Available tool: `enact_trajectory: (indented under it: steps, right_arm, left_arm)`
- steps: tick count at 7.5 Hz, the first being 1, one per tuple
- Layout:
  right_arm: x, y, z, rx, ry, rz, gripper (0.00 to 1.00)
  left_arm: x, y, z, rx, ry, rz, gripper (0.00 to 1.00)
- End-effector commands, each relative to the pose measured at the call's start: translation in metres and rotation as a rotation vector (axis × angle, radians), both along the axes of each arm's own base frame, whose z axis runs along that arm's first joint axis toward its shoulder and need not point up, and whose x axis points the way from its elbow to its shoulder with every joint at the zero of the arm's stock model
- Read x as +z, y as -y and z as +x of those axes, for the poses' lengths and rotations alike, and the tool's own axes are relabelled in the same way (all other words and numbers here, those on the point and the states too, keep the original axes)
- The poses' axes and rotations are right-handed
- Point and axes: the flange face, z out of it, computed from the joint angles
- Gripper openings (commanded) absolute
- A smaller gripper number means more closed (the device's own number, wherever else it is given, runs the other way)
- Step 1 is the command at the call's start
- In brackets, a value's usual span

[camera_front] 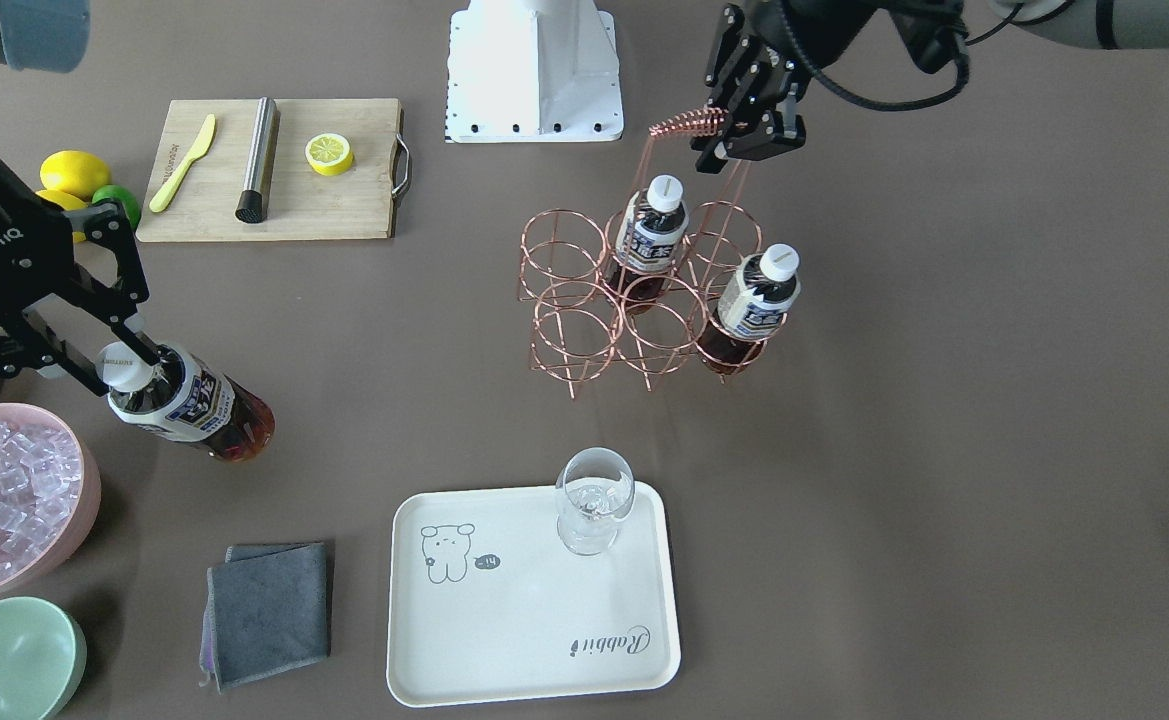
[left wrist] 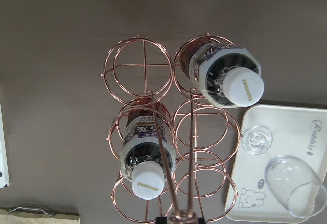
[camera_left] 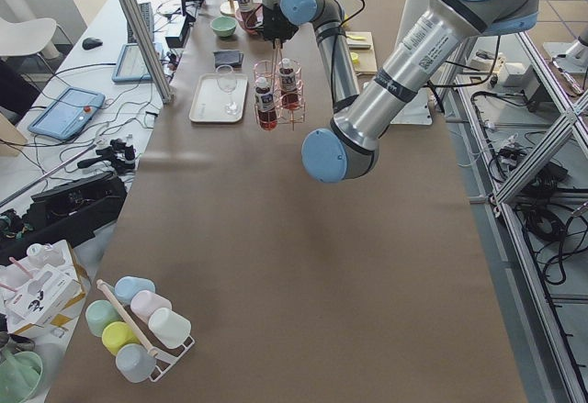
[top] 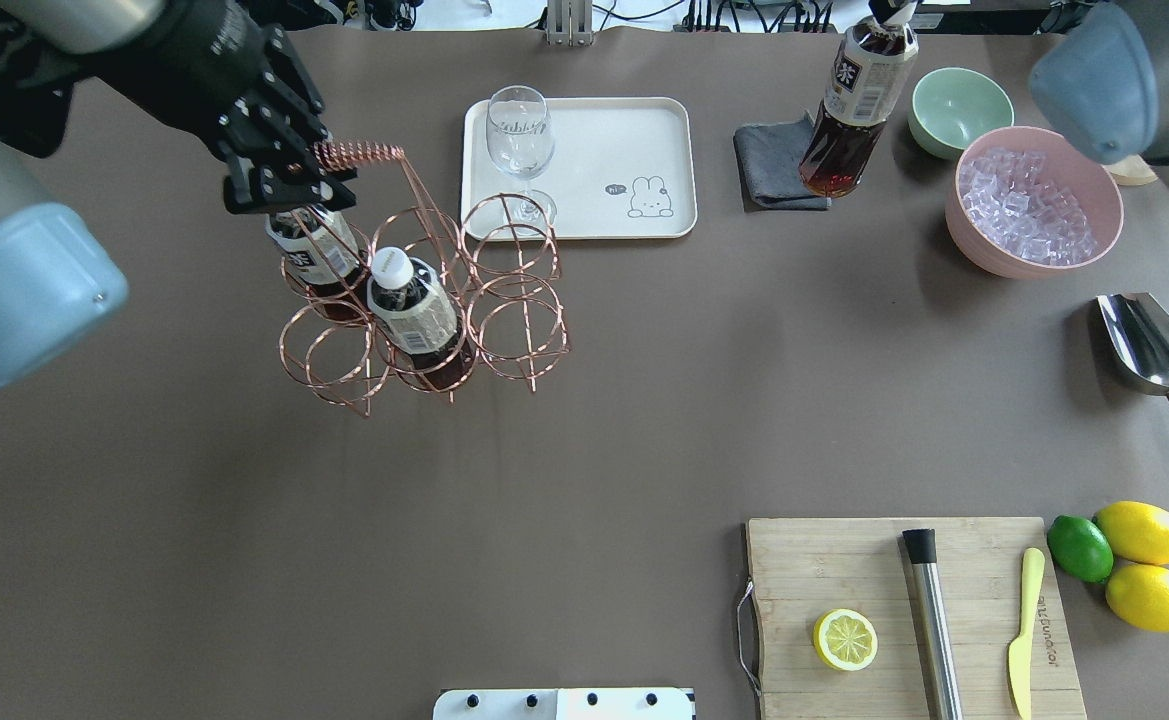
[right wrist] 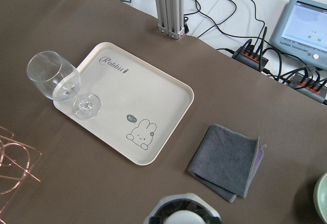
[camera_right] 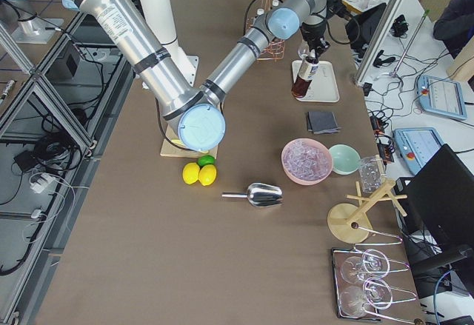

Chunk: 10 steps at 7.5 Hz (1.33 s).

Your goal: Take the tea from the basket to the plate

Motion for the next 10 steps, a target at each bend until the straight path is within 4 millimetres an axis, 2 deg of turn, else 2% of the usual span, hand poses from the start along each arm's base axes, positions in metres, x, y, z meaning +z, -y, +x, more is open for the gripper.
enact_trajectory:
  steps: [1,2,4,5,6,7,8,10]
  right_arm:
    - [-0.036,0.072,-0.037,-0.010,-0.022,-0.058,0.00]
    - [-0.051,0.090,-0.064,-0.029,-0.031,-0.063,0.00]
    - [-0.041,0.110,-0.108,-0.014,-0.012,-0.043,0.00]
    - [-0.050,0.109,-0.138,0.001,-0.039,-0.036,0.00]
    - [-0.055,0.102,-0.162,0.020,-0.053,-0.026,0.00]
    - [-0.054,0.099,-0.182,0.030,-0.046,-0.016,0.00]
    - [-0.049,0.098,-0.200,0.042,-0.040,-0.002,0.00]
    - [-0.047,0.089,-0.226,0.059,-0.044,0.023,0.00]
  left_arm:
    - [0.046,0.035,-0.091,-0.037,-0.005,-0.008,0.00]
    - [0.072,0.035,-0.108,-0.031,0.017,0.023,0.00]
    - [0.132,0.036,-0.148,0.001,0.069,0.088,0.00]
    - [0.169,0.038,-0.167,0.026,0.100,0.117,0.00]
    - [0.196,0.039,-0.182,0.052,0.124,0.147,0.00]
    - [0.225,0.052,-0.214,0.061,0.152,0.185,0.00]
    - [0.252,0.073,-0.243,0.077,0.180,0.193,0.00]
    - [0.283,0.089,-0.266,0.117,0.203,0.218,0.00]
